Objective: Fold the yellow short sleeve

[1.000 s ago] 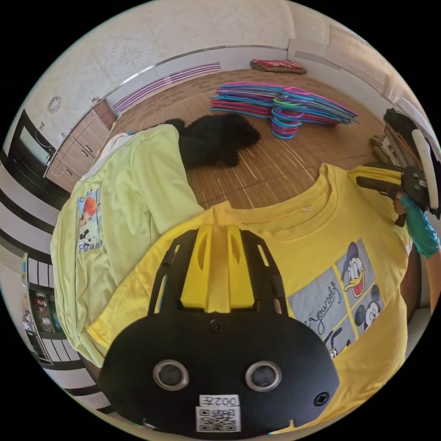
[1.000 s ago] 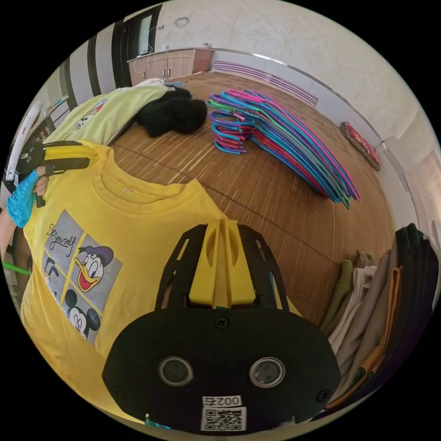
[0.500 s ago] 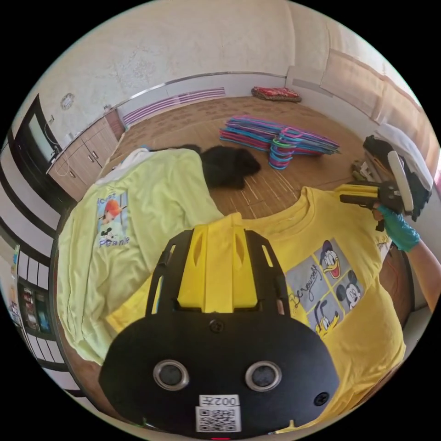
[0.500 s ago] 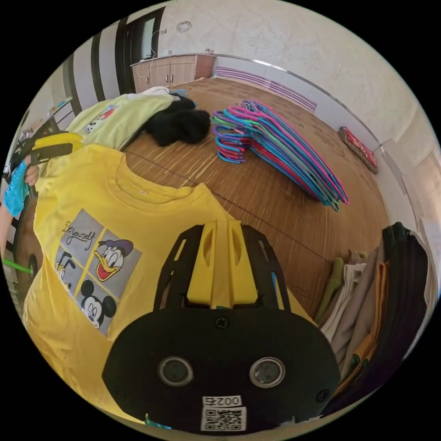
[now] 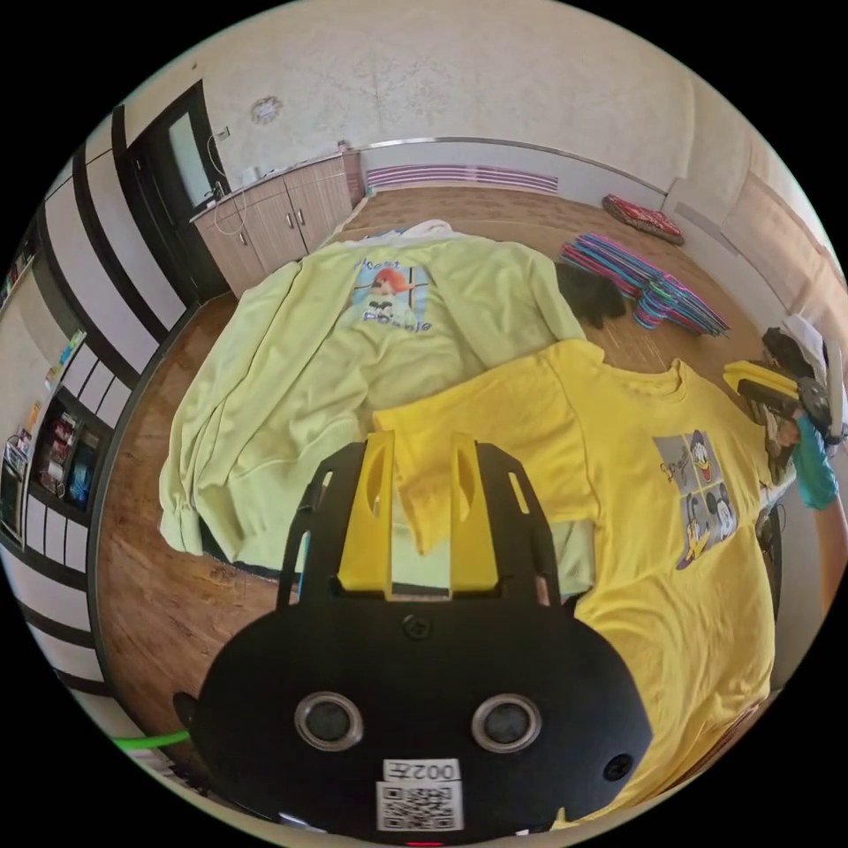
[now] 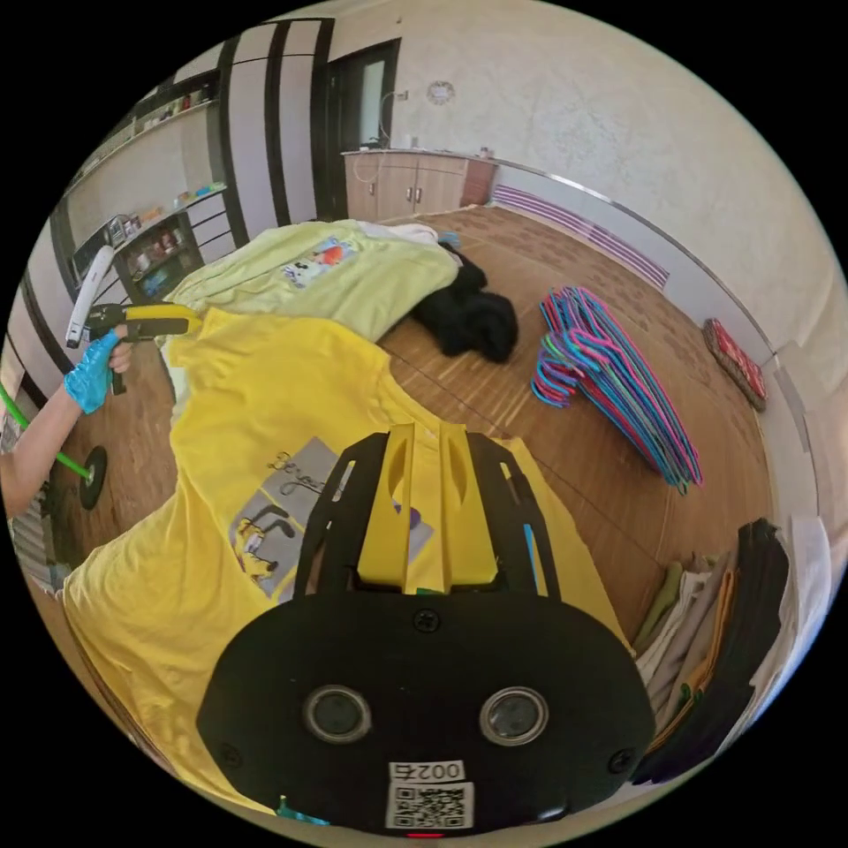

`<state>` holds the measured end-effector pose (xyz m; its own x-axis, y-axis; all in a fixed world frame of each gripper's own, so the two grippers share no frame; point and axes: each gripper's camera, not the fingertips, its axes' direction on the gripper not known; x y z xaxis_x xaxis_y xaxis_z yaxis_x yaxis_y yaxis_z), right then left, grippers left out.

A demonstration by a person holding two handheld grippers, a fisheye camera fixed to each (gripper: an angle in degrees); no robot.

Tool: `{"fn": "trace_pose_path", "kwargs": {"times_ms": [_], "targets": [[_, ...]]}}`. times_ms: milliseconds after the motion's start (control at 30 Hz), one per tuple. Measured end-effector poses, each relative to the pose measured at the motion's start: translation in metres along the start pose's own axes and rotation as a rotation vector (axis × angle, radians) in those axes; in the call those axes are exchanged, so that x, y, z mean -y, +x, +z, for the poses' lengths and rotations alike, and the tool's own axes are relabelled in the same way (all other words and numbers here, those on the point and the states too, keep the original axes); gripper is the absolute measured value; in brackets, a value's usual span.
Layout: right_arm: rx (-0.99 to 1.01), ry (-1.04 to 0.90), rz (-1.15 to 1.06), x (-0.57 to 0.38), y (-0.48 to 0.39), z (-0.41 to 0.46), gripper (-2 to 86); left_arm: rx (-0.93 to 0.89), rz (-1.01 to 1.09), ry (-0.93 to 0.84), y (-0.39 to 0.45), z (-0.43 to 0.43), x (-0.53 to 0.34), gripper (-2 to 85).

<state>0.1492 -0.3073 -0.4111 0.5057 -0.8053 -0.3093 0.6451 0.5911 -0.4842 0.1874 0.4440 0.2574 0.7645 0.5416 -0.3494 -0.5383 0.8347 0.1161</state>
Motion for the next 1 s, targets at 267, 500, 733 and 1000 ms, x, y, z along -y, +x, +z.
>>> {"fn": "trace_pose_path", "kwargs": {"times_ms": [267, 500, 733, 1000], "targets": [[0.084, 0.057, -0.125, 0.064, -0.073, -0.024, 6.2, -0.053, 0.033, -0.023, -0.016, -0.002, -0.035, 6.9], [0.149, 0.057, -0.169, 0.083, -0.12, -0.022, 6.6, -0.098, 0.041, -0.033, -0.017, 0.004, -0.036, 2.9], [0.2, 0.012, -0.175, 0.096, -0.161, -0.002, 6.6, -0.04, 0.022, -0.053, -0.017, -0.003, -0.037, -0.8], [0.252, -0.018, -0.069, 0.103, -0.193, 0.005, 6.3, -0.038, -0.067, -0.032, -0.029, -0.05, -0.048, -0.9]]}}
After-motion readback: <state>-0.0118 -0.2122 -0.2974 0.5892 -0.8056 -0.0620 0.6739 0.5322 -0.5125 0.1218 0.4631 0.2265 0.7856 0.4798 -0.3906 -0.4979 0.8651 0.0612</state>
